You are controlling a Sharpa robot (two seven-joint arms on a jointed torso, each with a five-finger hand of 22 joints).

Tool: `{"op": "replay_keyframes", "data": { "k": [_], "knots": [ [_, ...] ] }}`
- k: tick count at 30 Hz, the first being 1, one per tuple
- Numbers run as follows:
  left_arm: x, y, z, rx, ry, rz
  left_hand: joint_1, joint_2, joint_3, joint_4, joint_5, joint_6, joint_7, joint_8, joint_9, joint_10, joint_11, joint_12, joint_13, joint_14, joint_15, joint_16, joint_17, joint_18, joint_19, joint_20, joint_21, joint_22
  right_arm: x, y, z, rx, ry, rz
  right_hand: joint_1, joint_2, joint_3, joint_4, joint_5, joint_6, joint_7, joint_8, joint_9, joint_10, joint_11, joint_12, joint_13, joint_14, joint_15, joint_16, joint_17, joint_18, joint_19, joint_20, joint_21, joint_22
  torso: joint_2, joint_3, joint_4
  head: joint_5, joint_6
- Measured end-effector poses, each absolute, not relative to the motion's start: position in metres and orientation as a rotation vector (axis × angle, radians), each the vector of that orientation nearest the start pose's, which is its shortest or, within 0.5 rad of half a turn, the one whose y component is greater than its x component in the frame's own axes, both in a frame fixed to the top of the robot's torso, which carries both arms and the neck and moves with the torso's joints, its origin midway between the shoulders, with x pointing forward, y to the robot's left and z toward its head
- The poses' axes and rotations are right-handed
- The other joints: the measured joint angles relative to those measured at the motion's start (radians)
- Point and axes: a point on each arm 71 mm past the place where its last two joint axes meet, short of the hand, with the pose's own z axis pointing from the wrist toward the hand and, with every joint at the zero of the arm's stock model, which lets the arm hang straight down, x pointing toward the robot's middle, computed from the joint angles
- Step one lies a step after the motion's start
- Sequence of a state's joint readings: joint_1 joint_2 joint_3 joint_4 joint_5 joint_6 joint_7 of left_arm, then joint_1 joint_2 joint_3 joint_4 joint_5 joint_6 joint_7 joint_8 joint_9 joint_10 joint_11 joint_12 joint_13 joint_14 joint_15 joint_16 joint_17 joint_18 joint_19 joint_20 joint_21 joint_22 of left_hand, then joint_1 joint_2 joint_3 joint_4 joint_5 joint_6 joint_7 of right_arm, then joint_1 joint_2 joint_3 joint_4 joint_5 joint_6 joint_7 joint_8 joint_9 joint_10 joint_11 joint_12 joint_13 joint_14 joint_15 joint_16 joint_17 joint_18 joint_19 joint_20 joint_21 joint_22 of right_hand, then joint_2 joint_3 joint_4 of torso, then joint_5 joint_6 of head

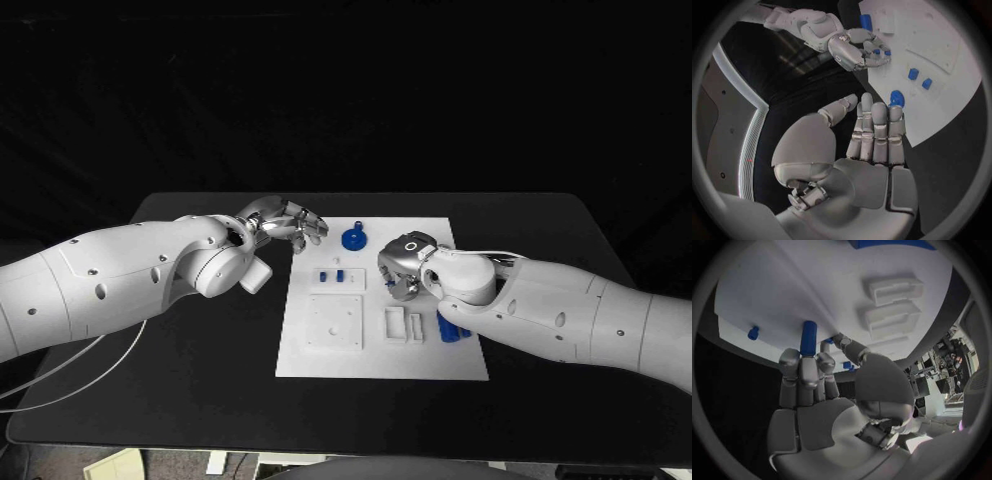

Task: Assemble the parts on the task board

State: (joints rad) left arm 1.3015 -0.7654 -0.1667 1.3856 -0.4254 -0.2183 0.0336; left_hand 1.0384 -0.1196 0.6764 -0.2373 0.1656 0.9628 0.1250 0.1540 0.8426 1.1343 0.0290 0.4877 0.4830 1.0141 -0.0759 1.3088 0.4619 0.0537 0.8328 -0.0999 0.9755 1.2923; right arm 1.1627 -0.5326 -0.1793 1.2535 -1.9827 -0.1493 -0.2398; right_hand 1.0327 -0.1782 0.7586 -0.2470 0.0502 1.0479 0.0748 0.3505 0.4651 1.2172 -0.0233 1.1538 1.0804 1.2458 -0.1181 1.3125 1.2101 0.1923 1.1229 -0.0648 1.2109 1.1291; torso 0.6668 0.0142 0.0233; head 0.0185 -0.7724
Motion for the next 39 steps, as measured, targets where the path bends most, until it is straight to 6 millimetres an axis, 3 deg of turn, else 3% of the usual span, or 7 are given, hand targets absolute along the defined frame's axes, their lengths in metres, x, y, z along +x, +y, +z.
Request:
{"op": "replay_keyframes", "data": {
  "k": [6, 17, 39],
  "knots": [
    [0.5118, 0.2061, -0.1997, -0.739, 1.877, -1.123, 0.000, 0.000, 0.000, 0.000, 0.000, 0.000, 0.000, 0.000, 0.000, 0.000, 0.000, 0.000, 0.000, 0.000, 0.000, 0.000, 0.000, 0.000, 0.000, 0.000, 0.000, 0.000, 0.4956, -0.1182, -0.2690, -0.742, 1.694, 0.245, -0.013, -0.013, -0.003, 0.005, 0.000, 0.004, -0.003, 0.001, 0.001, 0.004, -0.004, 0.000, 0.011, 0.004, -0.004, 0.000, 0.005, 0.000, 0.000, 0.000, 0.000, 0.000, 0.000, 0.0000, -0.0002, 0.000, 0.000],
    [0.5120, 0.2059, -0.2000, -0.733, 1.883, -1.121, 0.008, 0.000, 0.003, -0.003, 0.000, 0.000, 0.000, 0.000, -0.001, 0.000, 0.000, 0.000, 0.000, 0.000, 0.000, 0.000, 0.000, 0.000, 0.000, 0.000, 0.000, 0.001, 0.4937, -0.1197, -0.2692, -0.734, 1.682, 0.251, -0.013, -0.013, 0.008, 0.016, 0.000, 0.008, -0.006, 0.005, 0.000, 0.012, -0.012, 0.012, 0.024, 0.009, -0.009, 0.000, 0.010, 0.000, 0.000, 0.000, 0.000, 0.002, 0.000, -0.0002, 0.0001, 0.000, 0.003],
    [0.5123, 0.2059, -0.2001, -0.730, 1.884, -1.119, 0.008, 0.000, 0.003, -0.003, 0.000, -0.005, 0.002, 0.000, -0.003, -0.003, 0.003, 0.000, -0.002, 0.003, 0.004, 0.000, 0.000, 0.000, 0.000, 0.000, -0.004, 0.001, 0.4897, -0.1168, -0.2628, -0.723, 1.672, 0.275, -0.007, -0.027, 0.030, 0.038, 0.000, 0.013, -0.007, 0.006, -0.001, 0.013, -0.012, 0.012, 0.024, 0.012, -0.011, -0.031, 0.009, 0.001, 0.004, -0.003, 0.005, -0.001, 0.000, -0.0015, 0.0003, 0.002, 0.008]
  ]
}}
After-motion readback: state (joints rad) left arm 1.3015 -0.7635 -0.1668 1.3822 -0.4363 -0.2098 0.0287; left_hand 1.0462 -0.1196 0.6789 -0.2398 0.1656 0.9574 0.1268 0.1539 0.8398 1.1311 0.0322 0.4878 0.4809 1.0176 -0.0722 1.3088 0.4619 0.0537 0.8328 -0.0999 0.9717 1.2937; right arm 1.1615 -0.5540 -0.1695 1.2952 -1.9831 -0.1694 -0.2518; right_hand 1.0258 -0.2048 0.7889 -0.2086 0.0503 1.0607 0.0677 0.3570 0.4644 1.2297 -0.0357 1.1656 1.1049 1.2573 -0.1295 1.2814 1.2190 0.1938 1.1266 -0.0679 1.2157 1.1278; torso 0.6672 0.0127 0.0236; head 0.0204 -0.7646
